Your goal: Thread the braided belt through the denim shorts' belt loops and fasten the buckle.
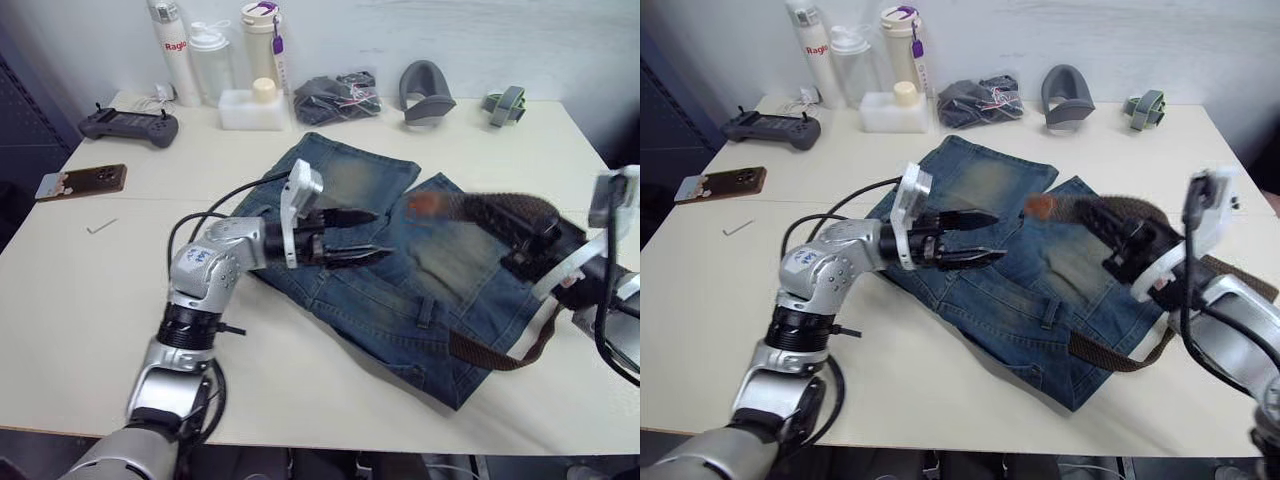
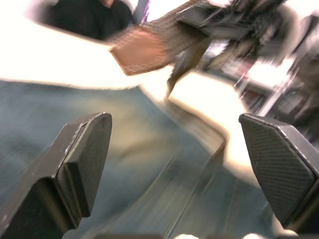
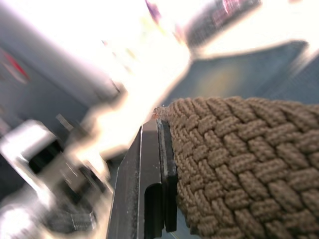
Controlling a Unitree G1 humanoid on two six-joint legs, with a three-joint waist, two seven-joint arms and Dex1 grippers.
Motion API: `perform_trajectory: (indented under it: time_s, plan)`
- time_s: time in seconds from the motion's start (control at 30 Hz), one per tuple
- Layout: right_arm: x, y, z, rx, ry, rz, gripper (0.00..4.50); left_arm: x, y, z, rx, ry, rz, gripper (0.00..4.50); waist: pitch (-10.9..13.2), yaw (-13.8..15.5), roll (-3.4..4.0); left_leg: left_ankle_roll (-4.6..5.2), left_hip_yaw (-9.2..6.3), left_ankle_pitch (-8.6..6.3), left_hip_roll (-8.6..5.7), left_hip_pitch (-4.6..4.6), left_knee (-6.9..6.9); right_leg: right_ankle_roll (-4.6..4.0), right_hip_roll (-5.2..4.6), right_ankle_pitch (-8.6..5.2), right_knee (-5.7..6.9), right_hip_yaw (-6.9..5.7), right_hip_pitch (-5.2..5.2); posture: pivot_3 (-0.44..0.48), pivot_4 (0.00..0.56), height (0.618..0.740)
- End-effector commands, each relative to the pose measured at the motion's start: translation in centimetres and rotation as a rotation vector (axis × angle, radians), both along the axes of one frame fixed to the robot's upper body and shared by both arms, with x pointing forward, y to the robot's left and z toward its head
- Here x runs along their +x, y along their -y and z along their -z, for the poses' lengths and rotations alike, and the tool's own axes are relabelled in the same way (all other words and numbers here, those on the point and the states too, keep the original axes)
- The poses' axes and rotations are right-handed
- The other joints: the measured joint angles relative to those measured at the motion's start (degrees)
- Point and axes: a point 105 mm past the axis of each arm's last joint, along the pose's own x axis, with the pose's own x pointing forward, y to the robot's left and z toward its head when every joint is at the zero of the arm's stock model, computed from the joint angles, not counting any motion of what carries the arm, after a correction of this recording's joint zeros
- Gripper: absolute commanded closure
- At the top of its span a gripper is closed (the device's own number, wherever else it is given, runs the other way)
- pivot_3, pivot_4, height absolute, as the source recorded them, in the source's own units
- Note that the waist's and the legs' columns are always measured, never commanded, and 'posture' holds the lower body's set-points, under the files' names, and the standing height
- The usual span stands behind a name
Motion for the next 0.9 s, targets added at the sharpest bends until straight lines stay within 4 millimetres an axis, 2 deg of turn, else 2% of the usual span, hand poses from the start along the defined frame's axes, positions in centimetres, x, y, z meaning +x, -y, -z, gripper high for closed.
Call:
perform_trajectory:
  time_s: [0.03,0.23,0.5,0.6,0.7,0.73,0.87,0.9]
  plan:
    - [-1.4,-0.7,-1.5,0.039,0.085,-0.024,4.5,-0.3,0.2,-1.4,-0.101,-0.107,0.056,0.04,0.0,0.0,0.0,0.0,0.0,0.0,0.01,0.02,-0.01,-0.01,0.02,-0.01,0.01,0.0,0.0,0.0,0.15,0.649]
    - [-3.0,-1.8,-1.5,0.081,0.12,-0.059,4.5,1.0,0.7,-2.3,-0.134,-0.207,0.078,0.04,0.0,0.0,0.0,-0.08,0.0,0.05,0.02,0.12,-0.01,-0.18,0.05,-0.1,0.18,-0.02,-0.01,0.0,0.15,0.649]
    - [-3.8,-2.0,-0.8,0.092,0.091,-0.043,4.5,-0.1,2.1,-3.9,-0.183,-0.308,0.209,0.04,0.0,0.0,-0.01,-0.07,0.01,0.04,0.01,0.09,-0.01,-0.19,0.04,-0.1,0.13,-0.01,0.0,0.0,0.15,0.649]
    - [-4.0,-2.1,-0.6,0.09,0.081,-0.044,4.5,0.4,2.3,-4.4,-0.216,-0.352,0.201,0.8,0.0,0.0,-0.01,-0.08,0.01,0.04,0.01,0.11,-0.01,-0.2,0.04,-0.11,0.15,-0.01,0.0,0.0,0.15,0.649]
    - [-4.2,-2.1,-0.4,0.086,0.072,-0.043,4.5,0.3,2.3,-4.5,-0.219,-0.369,0.215,2.0,0.0,0.0,-0.01,-0.08,0.01,0.04,0.01,0.11,-0.01,-0.21,0.05,-0.11,0.14,-0.01,0.0,0.0,0.15,0.649]
    - [-4.2,-2.2,-0.3,0.087,0.07,-0.045,4.5,0.3,2.3,-4.5,-0.219,-0.377,0.214,2.59,0.0,0.0,-0.01,-0.08,0.01,0.04,0.01,0.11,-0.01,-0.23,0.06,-0.12,0.14,-0.01,0.0,0.0,0.15,0.649]
    - [-4.2,-1.8,-0.4,0.081,0.073,-0.03,4.5,0.1,2.6,-4.4,-0.209,-0.381,0.229,4.35,0.0,0.0,-0.02,-0.08,0.01,0.05,0.01,0.11,-0.01,-0.24,0.06,-0.13,0.16,-0.02,0.0,0.0,0.15,0.649]
    - [-4.1,-1.6,-0.5,0.086,0.076,-0.02,4.5,0.0,2.6,-4.4,-0.206,-0.381,0.229,4.45,0.0,0.0,-0.02,-0.08,0.01,0.05,0.02,0.11,-0.01,-0.24,0.06,-0.13,0.16,-0.02,0.0,0.0,0.15,0.649]
